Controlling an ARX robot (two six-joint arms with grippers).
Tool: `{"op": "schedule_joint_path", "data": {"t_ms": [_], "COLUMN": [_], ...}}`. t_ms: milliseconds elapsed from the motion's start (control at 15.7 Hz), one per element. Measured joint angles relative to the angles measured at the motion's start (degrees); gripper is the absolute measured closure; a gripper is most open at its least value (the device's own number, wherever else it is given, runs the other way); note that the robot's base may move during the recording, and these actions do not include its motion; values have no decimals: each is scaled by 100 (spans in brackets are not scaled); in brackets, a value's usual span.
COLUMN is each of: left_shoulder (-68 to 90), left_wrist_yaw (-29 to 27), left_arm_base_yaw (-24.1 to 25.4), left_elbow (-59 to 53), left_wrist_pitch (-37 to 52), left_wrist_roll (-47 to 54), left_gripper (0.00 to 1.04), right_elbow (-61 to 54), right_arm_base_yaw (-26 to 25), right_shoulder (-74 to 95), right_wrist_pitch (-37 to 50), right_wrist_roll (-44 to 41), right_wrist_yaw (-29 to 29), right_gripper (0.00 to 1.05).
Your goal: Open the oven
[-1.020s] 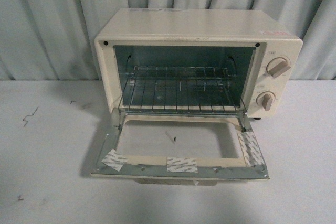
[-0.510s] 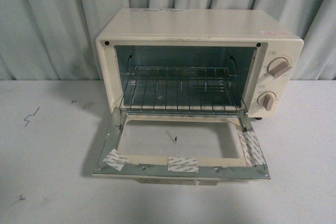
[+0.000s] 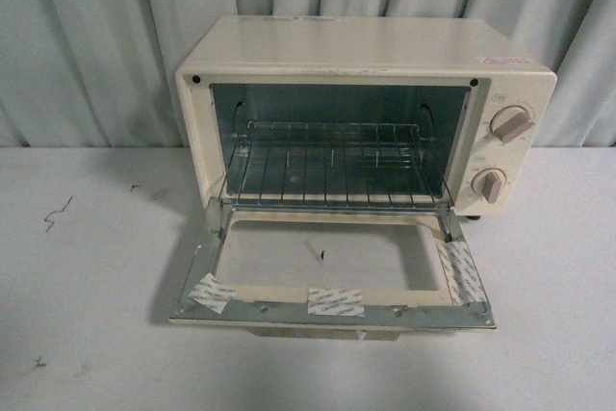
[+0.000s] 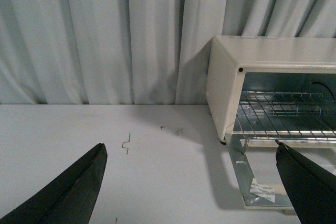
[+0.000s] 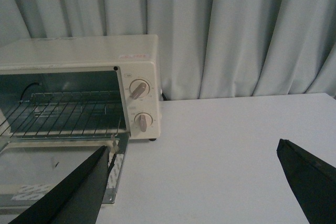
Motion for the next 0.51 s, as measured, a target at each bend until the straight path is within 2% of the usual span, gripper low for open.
{"op": "schedule_joint_path", "data": {"t_ms": [510], "left_shoulder": [0], "left_wrist_yaw": [0], "left_arm_base_yaw": [0], "left_elbow": [0], "left_wrist_pitch": [0], "left_wrist_roll": [0], "left_gripper": [7], "right_elbow": [0], "right_arm_base_yaw": [0], "right_shoulder": [0], "right_wrist_pitch": [0], "right_wrist_roll": [0], "right_wrist_yaw": [2], "right_gripper": [6]}}
